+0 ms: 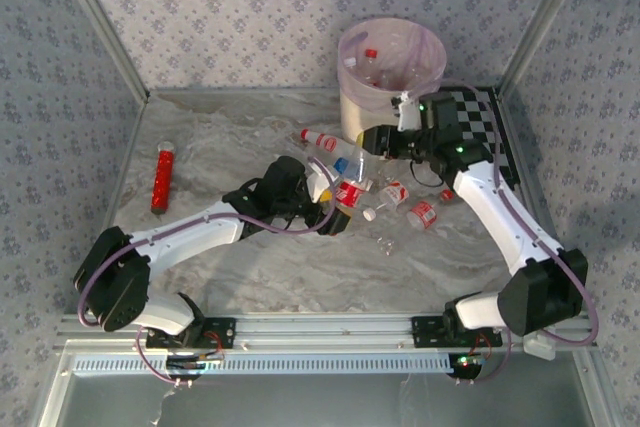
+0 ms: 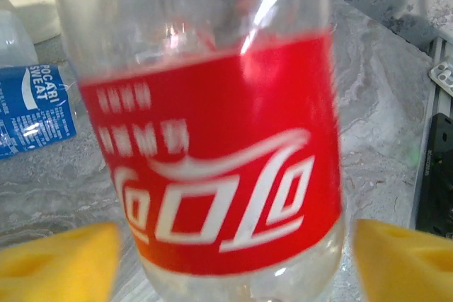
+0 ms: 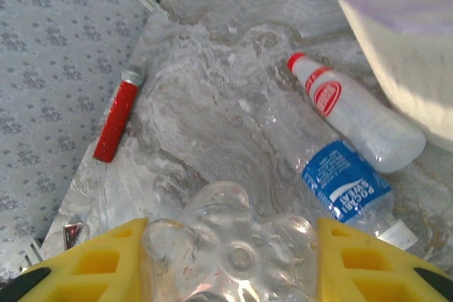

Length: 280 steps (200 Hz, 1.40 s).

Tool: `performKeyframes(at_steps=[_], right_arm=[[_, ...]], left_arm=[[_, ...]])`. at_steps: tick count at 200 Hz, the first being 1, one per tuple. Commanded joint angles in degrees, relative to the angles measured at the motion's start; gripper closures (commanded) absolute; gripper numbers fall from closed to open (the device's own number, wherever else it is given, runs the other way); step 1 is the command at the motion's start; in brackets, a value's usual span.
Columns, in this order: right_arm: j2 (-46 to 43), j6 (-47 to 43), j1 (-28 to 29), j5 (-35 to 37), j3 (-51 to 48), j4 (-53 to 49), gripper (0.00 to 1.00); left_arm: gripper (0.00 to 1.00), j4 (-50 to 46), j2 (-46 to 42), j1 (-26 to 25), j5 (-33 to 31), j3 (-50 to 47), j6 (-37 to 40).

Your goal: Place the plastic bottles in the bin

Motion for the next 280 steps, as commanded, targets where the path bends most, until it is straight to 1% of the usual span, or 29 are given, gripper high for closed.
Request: performKeyframes(at_steps=[1,22,40,58,87,113,130,156,179,210,238,251,265,280], right_arm=[[-2.3,-3.9,-0.9,0.8,8.3,-3.8,0.7],[-3.5,-7.4,-2.1,2.8,15.4,-7.5,0.72],[-4.9,-8.8,-3.9,6.4,20.5,-7.8,0.77],[-5.8,-9.4,-6.2,10.1,24.7,-5.5,0.83],[-5.0,-10.3,-9.9,13.6,28.6,1.8,0.9],[-1.5,-9.6,-12.4,16.1,31.5,7.1,0.92],[2.0,-10.3,-12.5,20.2,35.3,6.3,0.92],[6.9,-12.4,-12.4,24.2,38.8,7.4,0.92],[12.0,-14.3,-12.3,26.6,42.0,8.2,0.93],[20.3,-17.2,-10.6,24.7,51.3,1.9,0.93],[28.0,-22.5,-7.4,24.3,59.4,-7.3,0.92],[32.0,-24.4,-5.9,26.4,63.3,-13.0,0.9],[36.4,-26.6,-4.1,30.0,67.7,-19.4,0.9],[38.9,-27.4,-2.5,31.1,67.8,-21.8,0.9]], left_arm=[[0.0,-0.2,-2.4,-0.4,-1.2,0.6,0.8],[0.0,0.3,-3.1,-0.3,-2.2,-0.7,0.6],[0.0,1.6,-3.6,-0.1,-2.6,-2.3,-0.5],[0.0,2.3,-4.1,0.0,-3.6,-3.4,-1.3],[0.0,2.1,-4.9,0.2,-5.6,-4.2,-2.4],[0.0,3.1,-5.4,0.4,-6.4,-5.3,-4.3],[0.0,3.1,-5.3,0.4,-7.8,-5.7,-5.6],[0.0,-0.3,-3.9,0.5,-12.9,-4.5,-7.5],[0.0,-1.8,-1.9,0.5,-14.2,-3.2,-8.8],[0.0,-2.1,-0.3,0.5,-13.6,-1.9,-9.6],[0.0,-2.0,0.4,0.4,-13.4,-1.6,-9.9],[0.0,-2.1,0.4,0.4,-13.3,-1.6,-10.0],[0.0,-2.6,0.4,0.5,-13.3,-1.4,-9.9],[0.0,-3.1,0.3,0.5,-13.7,-1.5,-9.9]])
